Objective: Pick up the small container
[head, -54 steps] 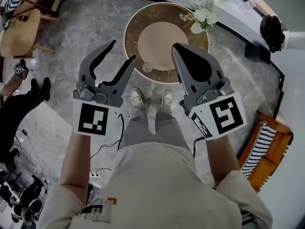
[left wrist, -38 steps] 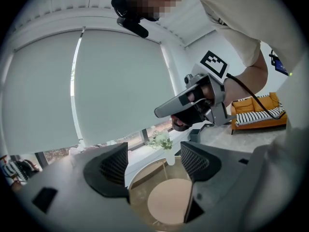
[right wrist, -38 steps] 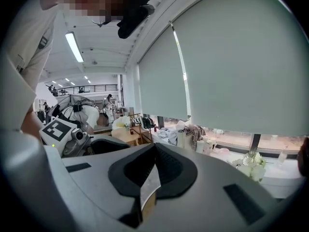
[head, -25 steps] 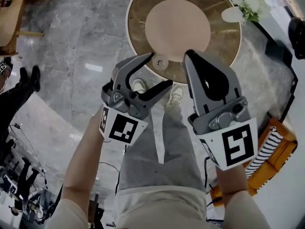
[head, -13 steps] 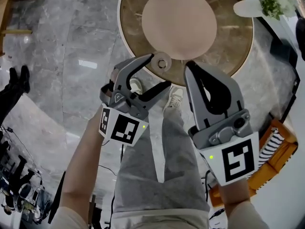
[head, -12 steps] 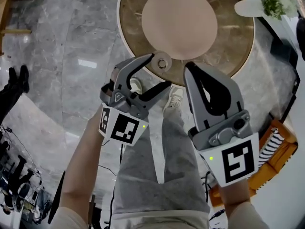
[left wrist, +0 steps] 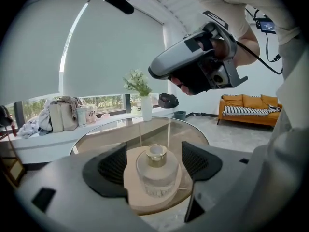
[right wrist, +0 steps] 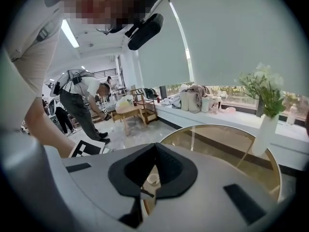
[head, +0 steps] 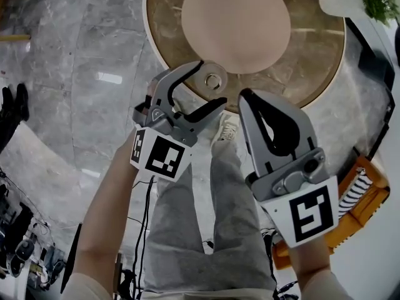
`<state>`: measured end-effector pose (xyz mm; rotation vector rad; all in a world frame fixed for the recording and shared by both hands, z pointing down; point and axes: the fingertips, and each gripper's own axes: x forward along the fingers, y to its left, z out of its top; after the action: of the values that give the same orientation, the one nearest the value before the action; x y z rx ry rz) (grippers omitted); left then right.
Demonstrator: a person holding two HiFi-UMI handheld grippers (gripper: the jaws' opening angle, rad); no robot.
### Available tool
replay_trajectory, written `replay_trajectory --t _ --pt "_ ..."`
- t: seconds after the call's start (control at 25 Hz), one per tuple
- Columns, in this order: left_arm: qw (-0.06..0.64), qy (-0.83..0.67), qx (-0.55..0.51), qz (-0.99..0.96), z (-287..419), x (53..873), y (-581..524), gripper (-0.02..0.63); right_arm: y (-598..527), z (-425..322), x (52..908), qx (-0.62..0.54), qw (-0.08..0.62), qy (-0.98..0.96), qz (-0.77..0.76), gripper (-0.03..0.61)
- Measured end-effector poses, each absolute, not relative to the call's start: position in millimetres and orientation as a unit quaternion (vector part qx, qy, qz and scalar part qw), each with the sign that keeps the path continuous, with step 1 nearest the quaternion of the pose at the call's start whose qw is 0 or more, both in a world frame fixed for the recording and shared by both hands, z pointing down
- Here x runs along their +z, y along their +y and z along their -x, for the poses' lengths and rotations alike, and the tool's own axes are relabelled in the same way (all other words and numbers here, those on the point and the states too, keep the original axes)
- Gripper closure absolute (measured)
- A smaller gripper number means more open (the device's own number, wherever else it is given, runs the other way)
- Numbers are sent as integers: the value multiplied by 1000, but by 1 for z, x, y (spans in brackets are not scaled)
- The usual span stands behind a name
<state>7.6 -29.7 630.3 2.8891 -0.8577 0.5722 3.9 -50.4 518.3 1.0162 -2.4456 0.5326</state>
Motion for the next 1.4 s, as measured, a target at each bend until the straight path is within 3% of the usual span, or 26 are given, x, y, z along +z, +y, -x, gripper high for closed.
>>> replay_trajectory --t 0.4,0.84,1.4 --pt "22 -249 204 -947 -22 659 -37 272 -53 -7 543 205 215 -880 -370 572" --pt "64 -238 211 -946 -36 701 -54 272 -64 -5 584 220 211 -879 -367 572" --pt "54 -240 227 -942 -40 702 -52 273 -64 -7 586 249 178 -883 -356 572"
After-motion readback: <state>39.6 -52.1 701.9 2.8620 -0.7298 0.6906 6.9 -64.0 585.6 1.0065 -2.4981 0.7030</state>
